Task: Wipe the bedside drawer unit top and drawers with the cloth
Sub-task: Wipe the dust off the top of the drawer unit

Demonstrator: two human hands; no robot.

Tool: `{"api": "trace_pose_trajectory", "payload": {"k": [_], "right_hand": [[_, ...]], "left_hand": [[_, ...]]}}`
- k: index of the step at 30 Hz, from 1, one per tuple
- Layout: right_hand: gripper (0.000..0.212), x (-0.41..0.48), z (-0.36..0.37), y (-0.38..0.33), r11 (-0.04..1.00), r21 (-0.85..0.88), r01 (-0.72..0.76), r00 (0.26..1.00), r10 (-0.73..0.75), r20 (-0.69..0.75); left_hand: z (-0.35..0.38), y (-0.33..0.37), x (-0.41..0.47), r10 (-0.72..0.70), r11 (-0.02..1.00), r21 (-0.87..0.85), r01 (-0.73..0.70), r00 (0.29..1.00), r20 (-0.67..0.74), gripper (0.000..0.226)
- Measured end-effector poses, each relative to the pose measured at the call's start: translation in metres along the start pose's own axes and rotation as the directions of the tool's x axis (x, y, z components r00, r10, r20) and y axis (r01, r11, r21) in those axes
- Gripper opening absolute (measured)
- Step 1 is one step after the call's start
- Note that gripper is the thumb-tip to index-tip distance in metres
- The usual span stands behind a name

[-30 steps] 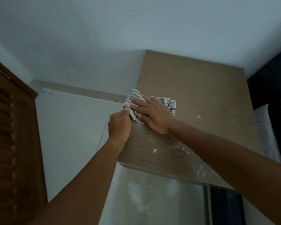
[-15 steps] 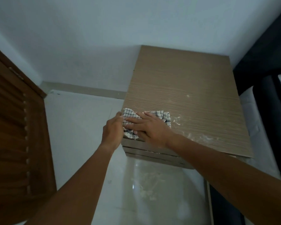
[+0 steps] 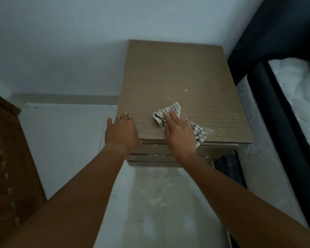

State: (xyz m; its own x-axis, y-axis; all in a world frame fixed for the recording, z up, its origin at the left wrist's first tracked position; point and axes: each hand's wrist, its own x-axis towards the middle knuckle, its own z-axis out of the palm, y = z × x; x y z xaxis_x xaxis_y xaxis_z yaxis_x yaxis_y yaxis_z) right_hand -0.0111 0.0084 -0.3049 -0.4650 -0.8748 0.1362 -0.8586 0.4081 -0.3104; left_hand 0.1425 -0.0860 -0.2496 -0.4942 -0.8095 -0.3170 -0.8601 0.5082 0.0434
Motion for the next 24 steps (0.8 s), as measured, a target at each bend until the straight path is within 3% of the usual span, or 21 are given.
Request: {"api": "trace_pose_trajectory", "payload": {"k": [3,5,9,11,13,16,20,24], "right_hand": [[0.038,-0.02,-0.017,0.019,0.991,0.049,-0.126,0.988,0.13,-0.078],[0.038,-0.031,-0.026,0.028,0.984,0.117,-0.134,0.984,0.147,-0.105],[0.041,-0.03,-0.029,0.0,0.973,0.229,0.016,0.982,0.028,-0.189],[0.044,-0.019,-0.016,-0.035,0.965,0.243,0.095,0.988,-0.061,-0.144],[0.041,-0.012,0.004,-0.07,0.968,0.183,0.173,0.984,-0.164,-0.063],[0.037,-0.014,0.033,-0.091,0.971,0.057,0.233,0.972,-0.232,-0.032],[0.042,-0.02,0.033,-0.072,0.983,-0.03,0.18,0.978,-0.183,-0.097],[0.045,-0.009,0.017,-0.041,0.999,-0.045,0.0,0.995,-0.004,-0.098]], "left_hand": [[-0.012,0.01,-0.001,-0.027,0.999,0.022,0.027,0.999,0.041,0.053],[-0.019,0.016,-0.003,-0.031,1.0,0.002,0.031,0.999,0.039,0.037],[-0.029,-0.001,0.004,0.04,0.999,-0.037,-0.039,0.999,0.026,0.02],[-0.024,-0.018,0.008,0.099,0.993,-0.058,-0.1,0.995,-0.021,0.015],[-0.017,-0.03,0.005,0.102,0.984,-0.141,-0.114,0.991,-0.084,0.023],[-0.006,-0.041,0.002,0.126,0.958,-0.237,-0.16,0.98,-0.153,0.053],[-0.006,-0.042,0.005,0.124,0.96,-0.235,-0.156,0.982,-0.145,0.055],[-0.011,-0.034,0.007,0.097,0.987,-0.123,-0.104,0.993,-0.06,0.058]]}}
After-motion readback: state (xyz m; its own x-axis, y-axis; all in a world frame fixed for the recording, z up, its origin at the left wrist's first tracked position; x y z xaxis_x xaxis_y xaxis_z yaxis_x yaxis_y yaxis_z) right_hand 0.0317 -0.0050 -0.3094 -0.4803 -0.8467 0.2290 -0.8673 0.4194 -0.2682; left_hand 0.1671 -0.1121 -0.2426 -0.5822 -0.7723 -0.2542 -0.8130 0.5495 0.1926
